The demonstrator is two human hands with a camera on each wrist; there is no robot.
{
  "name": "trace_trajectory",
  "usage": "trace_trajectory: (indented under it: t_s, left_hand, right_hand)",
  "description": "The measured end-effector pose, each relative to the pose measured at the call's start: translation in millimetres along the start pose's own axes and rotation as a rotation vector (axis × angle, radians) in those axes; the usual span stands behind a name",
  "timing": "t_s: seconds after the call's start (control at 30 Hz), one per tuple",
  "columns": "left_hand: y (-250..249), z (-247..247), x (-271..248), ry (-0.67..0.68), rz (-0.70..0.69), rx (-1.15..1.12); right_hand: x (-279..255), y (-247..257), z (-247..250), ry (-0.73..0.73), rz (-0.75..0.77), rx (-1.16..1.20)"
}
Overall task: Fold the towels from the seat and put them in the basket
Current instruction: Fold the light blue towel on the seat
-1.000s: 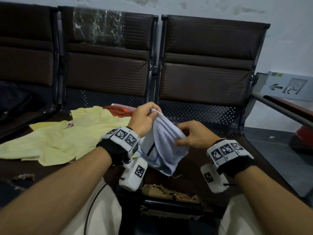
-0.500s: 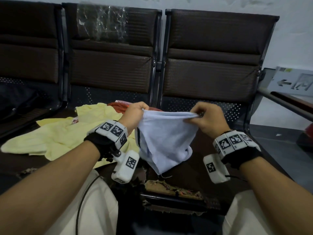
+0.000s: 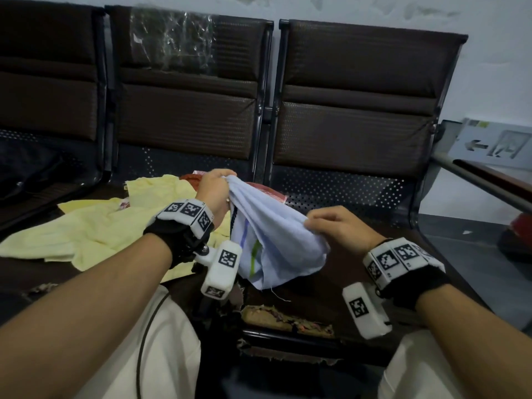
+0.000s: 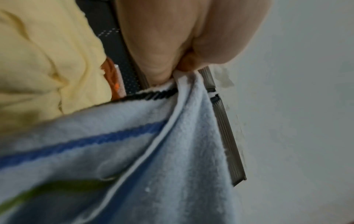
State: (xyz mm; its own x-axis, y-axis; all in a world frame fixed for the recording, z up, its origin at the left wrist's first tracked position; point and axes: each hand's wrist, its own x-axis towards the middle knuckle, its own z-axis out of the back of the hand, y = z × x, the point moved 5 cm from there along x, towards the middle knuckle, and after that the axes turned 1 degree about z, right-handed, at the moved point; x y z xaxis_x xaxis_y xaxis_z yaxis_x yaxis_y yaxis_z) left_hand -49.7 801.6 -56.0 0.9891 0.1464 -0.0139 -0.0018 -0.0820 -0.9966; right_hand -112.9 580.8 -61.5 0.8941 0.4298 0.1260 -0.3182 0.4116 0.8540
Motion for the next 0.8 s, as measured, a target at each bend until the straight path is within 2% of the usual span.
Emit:
trace_trajectory:
  t_s: [0.07,0.13,0.2,0.33,0.4,0.43,0.53,0.6,0.67,0.73,0.8]
  left_hand:
    - [0.8,3.9,-1.1,-0.053,0.086,-0.065]
    - [-0.2,4.9,-1.7,-0.047,0.081,0.052]
    - [-1.8,4.0,-3.2,-0.032,0.055,0.135]
    - [-5.2,7.0,-1.3,-0.039,0.04,0.168]
    - [-9.8,11.8,2.7,-0.044,0.012,0.22]
    - [-11.0,15.6,4.9,-0.05,0.008,0.239]
    - [-12.6,28.8,12.0,-0.082,-0.002,0.255]
    - [-9.8,31.3,14.3,-0.08,-0.007,0.311]
    - [-9.1,30.4,13.7,-0.077,-0.065,0.391]
    - [-8.7,30.3,10.4,-0.114,-0.129,0.425]
    - [-8.0,30.5,8.8,-0.132,-0.182,0.474]
  right_hand:
    - [0.8,-3.9,3.1,0.004,-0.026,-0.296]
    - [1.4,-9.8,6.5,0.036,-0.073,-0.659]
    - [2.5,-14.2,15.7,0.009,-0.137,-0.873]
    - [3.7,-9.2,44.9,-0.226,-0.103,-1.123]
    - [0.9,-7.1,55.0,-0.306,-0.061,-1.15]
    - [-0.4,-11.2,55.6,-0.266,-0.087,-1.159]
    - [-7.8,-38.6,44.9,0.043,-0.278,-1.25]
    - [-14.9,-49.7,43.5,0.136,-0.397,-1.282]
    - [-17.0,-52.0,47.8,0.089,-0.42,-1.215]
    - [-19.5,-52.2,51.4,0.019,-0.422,-1.016]
    - [-20.5,-50.0,50.9,0.011,-0.411,-0.923]
